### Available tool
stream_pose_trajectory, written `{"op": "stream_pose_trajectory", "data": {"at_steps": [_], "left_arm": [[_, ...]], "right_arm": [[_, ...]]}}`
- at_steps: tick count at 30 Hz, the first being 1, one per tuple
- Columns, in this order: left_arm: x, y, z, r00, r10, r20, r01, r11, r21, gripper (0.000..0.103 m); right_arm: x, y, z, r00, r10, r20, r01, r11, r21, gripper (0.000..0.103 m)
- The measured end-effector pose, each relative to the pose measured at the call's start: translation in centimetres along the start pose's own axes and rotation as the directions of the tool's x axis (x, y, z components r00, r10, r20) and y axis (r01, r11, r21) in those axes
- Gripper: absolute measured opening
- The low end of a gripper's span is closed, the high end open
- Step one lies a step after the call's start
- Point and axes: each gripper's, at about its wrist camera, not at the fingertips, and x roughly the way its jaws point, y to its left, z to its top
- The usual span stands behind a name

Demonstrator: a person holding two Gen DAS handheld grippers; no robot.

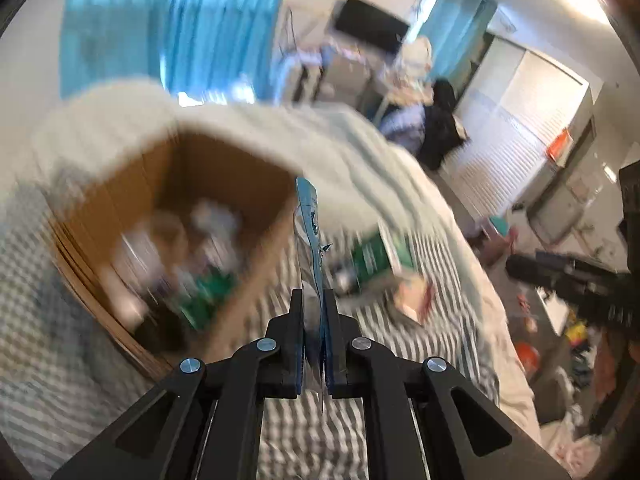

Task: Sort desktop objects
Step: 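Carry the foil tray and white sachet over the cardboard box, then open both tools to drop the foil tray and sachet into the box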

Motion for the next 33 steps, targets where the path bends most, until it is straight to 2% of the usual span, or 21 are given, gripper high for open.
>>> {"op": "stream_pose_trajectory", "data": {"at_steps": [2,5,7,8,10,13,15,16,18,21,24,26,28,29,30,33], "left_arm": [[-2.3,-0.2,3.0,0.997,0.033,0.071,-0.032,0.999,-0.015,0.007],[-4.2,0.1,6.2,0.987,0.045,0.156,-0.04,0.999,-0.034,0.007],[-4.3,0.6,7.1,0.971,0.117,0.207,-0.113,0.993,-0.031,0.007],[-3.9,1.1,7.2,0.966,0.155,0.207,-0.15,0.988,-0.037,0.007],[-2.1,2.7,6.5,0.965,0.203,0.165,-0.192,0.978,-0.082,0.007],[0.8,5.7,3.8,0.976,0.191,0.103,-0.18,0.978,-0.107,0.007],[3.1,7.9,2.4,0.968,0.251,0.03,-0.248,0.966,-0.079,0.007],[4.0,9.8,1.8,0.964,0.268,-0.002,-0.266,0.958,-0.104,0.007],[5.0,12.2,0.9,0.974,0.224,-0.039,-0.227,0.959,-0.169,0.007],[6.1,15.5,-0.1,0.969,0.239,-0.063,-0.247,0.941,-0.229,0.007],[7.0,17.3,-1.0,0.966,0.245,-0.081,-0.258,0.926,-0.277,0.007],[7.4,17.5,-1.1,0.966,0.244,-0.082,-0.257,0.927,-0.273,0.008],[7.7,17.8,-0.9,0.961,0.268,-0.074,-0.278,0.923,-0.265,0.011],[7.6,17.7,-0.9,0.96,0.272,-0.069,-0.281,0.922,-0.267,0.022],[7.4,17.6,-0.8,0.962,0.266,-0.06,-0.272,0.921,-0.28,0.039],[7.1,17.1,-0.1,0.968,0.245,-0.051,-0.248,0.917,-0.313,0.068]], "right_arm": [[-0.4,1.8,2.1,0.999,0.028,0.02,-0.028,1.0,0.01,0.035],[-0.5,5.0,5.5,0.996,0.062,0.058,-0.064,0.997,0.031,0.035],[0.4,6.7,7.3,0.995,0.077,0.065,-0.081,0.995,0.06,0.035],[1.0,7.3,7.8,0.995,0.077,0.07,-0.082,0.994,0.075,0.035],[2.5,8.6,7.9,0.994,0.074,0.081,-0.082,0.992,0.093,0.035],[6.3,9.8,6.9,0.993,0.109,0.037,-0.112,0.987,0.112,0.035],[9.0,10.2,6.6,0.995,0.102,-0.002,-0.101,0.988,0.12,0.035],[10.2,10.2,6.5,0.993,0.116,-0.006,-0.114,0.984,0.134,0.035],[12.6,10.4,6.2,0.991,0.127,-0.033,-0.121,0.983,0.14,0.035],[15.6,11.0,6.0,0.992,0.111,-0.051,-0.104,0.987,0.124,0.035],[17.9,11.1,5.7,0.989,0.137,-0.058,-0.128,0.983,0.13,0.036],[18.8,11.4,5.6,0.987,0.152,-0.054,-0.145,0.982,0.124,0.043],[19.2,11.4,5.6,0.989,0.138,-0.045,-0.132,0.984,0.121,0.056],[19.2,11.2,5.5,0.991,0.132,-0.035,-0.126,0.984,0.126,0.06],[19.0,10.8,5.4,0.992,0.124,-0.025,-0.119,0.983,0.139,0.062],[18.1,9.4,5.3,0.993,0.114,-0.013,-0.11,0.98,0.166,0.066]]}}
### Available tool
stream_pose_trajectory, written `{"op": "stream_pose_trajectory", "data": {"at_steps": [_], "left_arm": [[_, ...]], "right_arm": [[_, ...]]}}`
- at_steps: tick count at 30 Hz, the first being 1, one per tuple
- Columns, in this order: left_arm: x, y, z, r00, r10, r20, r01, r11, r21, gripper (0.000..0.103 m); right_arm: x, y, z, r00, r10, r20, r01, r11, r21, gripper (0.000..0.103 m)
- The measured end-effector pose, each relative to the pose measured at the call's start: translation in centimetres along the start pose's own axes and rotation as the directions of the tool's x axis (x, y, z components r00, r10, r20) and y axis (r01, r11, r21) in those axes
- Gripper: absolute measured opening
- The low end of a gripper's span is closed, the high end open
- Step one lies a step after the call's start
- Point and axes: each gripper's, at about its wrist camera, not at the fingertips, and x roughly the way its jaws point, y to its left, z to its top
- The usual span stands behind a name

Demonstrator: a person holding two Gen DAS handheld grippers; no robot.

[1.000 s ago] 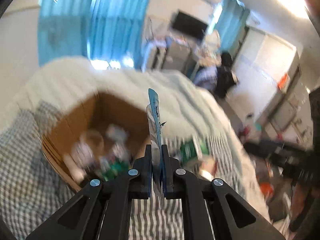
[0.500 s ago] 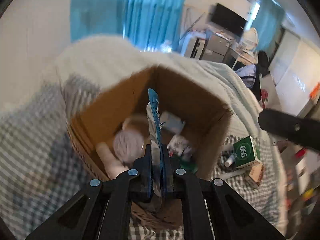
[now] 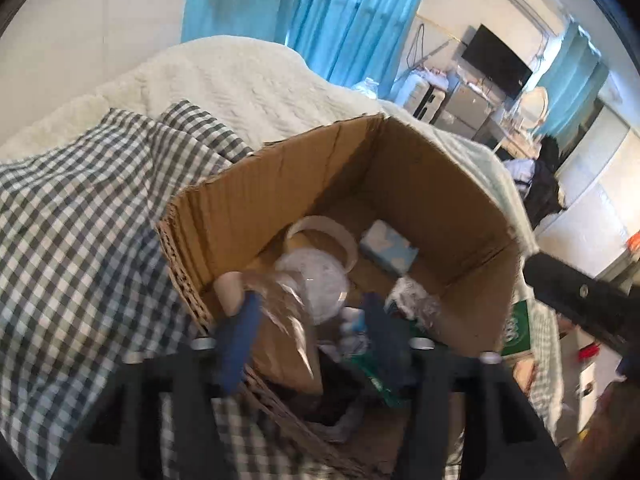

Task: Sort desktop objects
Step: 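Open both tools to drop the foil tray and sachet into the box, then grasp the white foam tube with the left tool while the right grasps the Amoxicillin box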

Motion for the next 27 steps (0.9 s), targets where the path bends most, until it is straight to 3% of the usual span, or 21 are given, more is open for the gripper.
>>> {"op": "stream_pose_trajectory", "data": {"at_steps": [6,10,15,19,23,24,25,27], "left_arm": [[-1.5,-2.0,0.1,0.999,0.046,0.024,-0.045,0.999,-0.026,0.075],[-2.5,-4.4,-0.1,0.996,0.07,0.051,-0.07,0.997,0.011,0.075],[-1.8,-8.3,-0.6,0.997,0.047,0.057,-0.05,0.997,0.056,0.075],[0.2,-12.6,-1.7,1.0,-0.01,0.022,0.009,0.998,0.066,0.075],[2.0,-18.1,-3.3,0.999,-0.037,-0.003,0.037,0.983,0.179,0.075],[2.5,-19.6,-3.9,1.0,-0.024,-0.005,0.024,0.975,0.222,0.087],[2.9,-20.8,-4.3,1.0,-0.006,0.006,0.004,0.966,0.258,0.092],[3.4,-22.8,-5.4,0.999,0.0,0.042,-0.014,0.946,0.323,0.096]], "right_arm": [[-4.4,-4.6,0.0,0.998,-0.053,0.032,0.051,0.997,0.062,0.066],[-7.3,-8.9,0.1,0.989,-0.132,0.065,0.125,0.986,0.109,0.069],[-8.8,-15.5,-0.7,0.974,-0.22,0.048,0.207,0.958,0.2,0.07],[-9.0,-19.7,-1.7,0.959,-0.283,0.012,0.272,0.931,0.243,0.07],[-8.5,-23.0,-2.6,0.949,-0.314,-0.028,0.31,0.913,0.264,0.07],[-8.3,-23.8,-3.0,0.947,-0.319,-0.038,0.317,0.908,0.273,0.07],[-8.2,-24.7,-3.4,0.944,-0.325,-0.048,0.325,0.903,0.28,0.07],[-7.8,-26.4,-4.3,0.937,-0.342,-0.076,0.349,0.89,0.294,0.07]]}}
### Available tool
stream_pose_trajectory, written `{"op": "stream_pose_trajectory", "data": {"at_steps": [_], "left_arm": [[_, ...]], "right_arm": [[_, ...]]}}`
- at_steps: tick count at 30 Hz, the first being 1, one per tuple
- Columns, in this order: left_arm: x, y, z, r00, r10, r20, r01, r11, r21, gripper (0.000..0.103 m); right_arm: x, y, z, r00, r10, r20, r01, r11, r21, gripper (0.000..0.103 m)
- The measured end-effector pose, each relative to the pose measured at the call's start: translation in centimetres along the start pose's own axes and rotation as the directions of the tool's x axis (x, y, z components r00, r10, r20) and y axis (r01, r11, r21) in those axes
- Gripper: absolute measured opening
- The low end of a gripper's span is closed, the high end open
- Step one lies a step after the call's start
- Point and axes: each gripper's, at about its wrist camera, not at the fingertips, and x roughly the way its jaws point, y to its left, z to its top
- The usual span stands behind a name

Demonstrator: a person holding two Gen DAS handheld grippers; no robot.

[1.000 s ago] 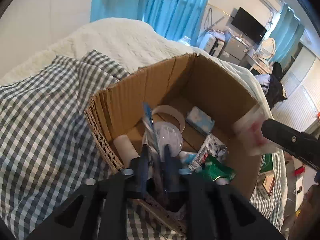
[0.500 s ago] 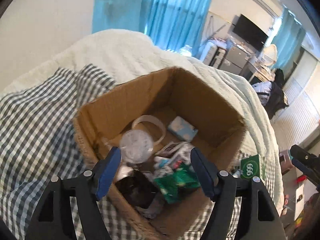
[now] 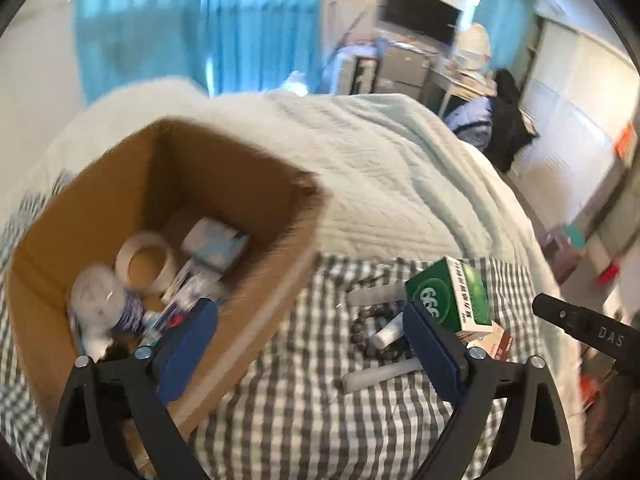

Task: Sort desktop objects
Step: 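Grasp the white foam tube with the left tool while the right grasps the Amoxicillin box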

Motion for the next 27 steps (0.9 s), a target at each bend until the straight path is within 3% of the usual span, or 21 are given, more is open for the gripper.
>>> {"op": "stream_pose_trajectory", "data": {"at_steps": [2,5,11,14,16,20,27], "left_arm": [[1.1,-1.8,-0.3,1.0,-0.007,-0.017,0.008,0.999,0.037,0.095],[2.3,-3.5,-0.4,1.0,-0.011,-0.014,0.011,1.0,0.029,0.096],[5.2,-4.8,-1.0,0.996,-0.034,-0.081,0.035,0.999,0.011,0.096],[7.2,-4.5,-2.3,0.987,-0.058,-0.151,0.059,0.998,0.004,0.095],[8.8,-4.5,-3.2,0.969,-0.096,-0.229,0.109,0.993,0.044,0.095],[10.4,-3.7,-5.1,0.96,-0.042,-0.278,0.081,0.988,0.132,0.096],[12.0,-2.8,-7.0,0.945,-0.007,-0.326,0.072,0.98,0.185,0.095]], "right_arm": [[1.0,-1.3,-0.5,1.0,-0.02,-0.023,0.02,1.0,0.017,0.07],[2.7,-3.1,-1.4,0.997,-0.03,-0.077,0.033,0.998,0.044,0.07],[6.4,-4.4,-3.4,0.986,-0.043,-0.162,0.049,0.998,0.033,0.07],[8.0,-3.9,-4.2,0.98,-0.036,-0.195,0.041,0.999,0.023,0.07],[8.9,-3.5,-4.5,0.98,-0.018,-0.197,0.025,0.999,0.035,0.071],[9.7,-2.3,-4.7,0.987,-0.029,-0.158,0.034,0.999,0.029,0.089],[12.6,-1.1,-5.9,0.975,-0.095,-0.199,0.099,0.995,0.009,0.094]]}}
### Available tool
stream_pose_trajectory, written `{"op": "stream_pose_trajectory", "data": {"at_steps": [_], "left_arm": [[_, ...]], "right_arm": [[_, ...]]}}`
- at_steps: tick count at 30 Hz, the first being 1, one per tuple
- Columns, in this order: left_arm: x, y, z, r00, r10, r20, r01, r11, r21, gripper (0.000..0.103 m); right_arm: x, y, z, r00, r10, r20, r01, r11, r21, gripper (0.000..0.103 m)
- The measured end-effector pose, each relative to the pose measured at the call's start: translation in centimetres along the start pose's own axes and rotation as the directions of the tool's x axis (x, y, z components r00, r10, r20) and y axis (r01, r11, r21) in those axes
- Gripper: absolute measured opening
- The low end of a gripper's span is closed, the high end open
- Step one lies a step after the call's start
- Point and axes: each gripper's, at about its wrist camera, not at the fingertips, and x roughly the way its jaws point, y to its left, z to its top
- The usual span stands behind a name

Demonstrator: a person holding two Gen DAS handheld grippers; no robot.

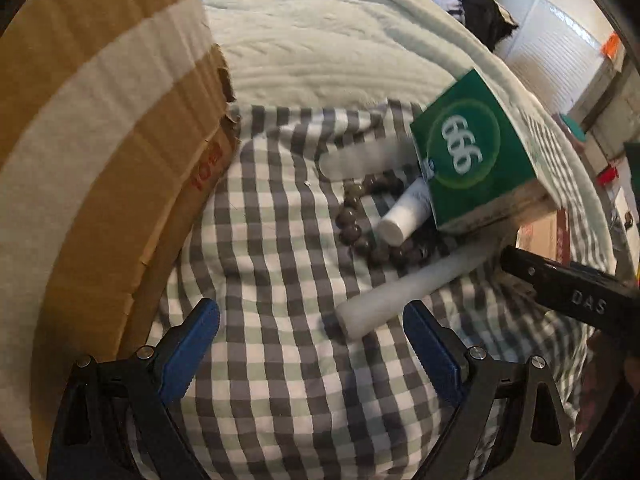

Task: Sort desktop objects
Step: 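Grasp the white foam tube with the left tool while the right grasps the Amoxicillin box, then carry the foam tube and Amoxicillin box over the box and release both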

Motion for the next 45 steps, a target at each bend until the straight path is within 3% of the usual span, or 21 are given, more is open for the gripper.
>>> {"op": "stream_pose_trajectory", "data": {"at_steps": [7,10,12,14,16,22,33,39,45], "left_arm": [[0.6,-2.1,0.1,1.0,0.004,0.01,-0.005,0.998,0.063,0.094],[1.0,-2.8,0.1,1.0,-0.009,0.001,0.009,0.998,0.066,0.086],[1.4,-3.6,0.2,1.0,-0.013,-0.004,0.013,0.996,0.087,0.071],[1.7,-4.6,0.4,1.0,-0.026,-0.011,0.027,0.993,0.116,0.064],[1.9,-5.7,0.4,1.0,-0.008,-0.014,0.01,0.988,0.154,0.063],[1.9,-5.8,0.4,1.0,0.01,-0.009,-0.008,0.986,0.166,0.041],[-0.6,-5.7,-0.4,0.999,-0.042,0.0,0.041,0.976,0.214,0.034],[-2.7,-4.3,0.7,0.995,-0.086,0.04,0.079,0.984,0.158,0.034],[-4.3,-1.6,1.8,0.992,-0.108,0.071,0.105,0.994,0.034,0.034]], "right_arm": [[-1.1,-1.7,0.0,0.997,-0.069,0.019,0.071,0.995,-0.063,0.088],[-1.5,-3.5,-0.2,0.999,-0.039,0.012,0.039,0.998,-0.058,0.087],[-1.7,-4.1,-0.4,1.0,-0.028,0.014,0.029,0.997,-0.072,0.087],[-2.1,-4.6,-0.7,1.0,-0.021,0.018,0.023,0.996,-0.09,0.086],[-2.2,-4.6,-0.7,1.0,-0.009,0.017,0.011,0.995,-0.095,0.086],[-2.7,-5.1,-0.8,0.999,0.034,0.019,-0.033,0.996,-0.086,0.086],[-4.5,-7.1,1.8,0.997,0.059,0.046,-0.058,0.998,-0.039,0.085],[-6.3,-6.7,1.7,0.997,0.05,0.063,-0.048,0.998,-0.029,0.084],[-9.0,-5.2,1.7,0.994,0.063,0.09,-0.06,0.998,-0.031,0.083]]}}
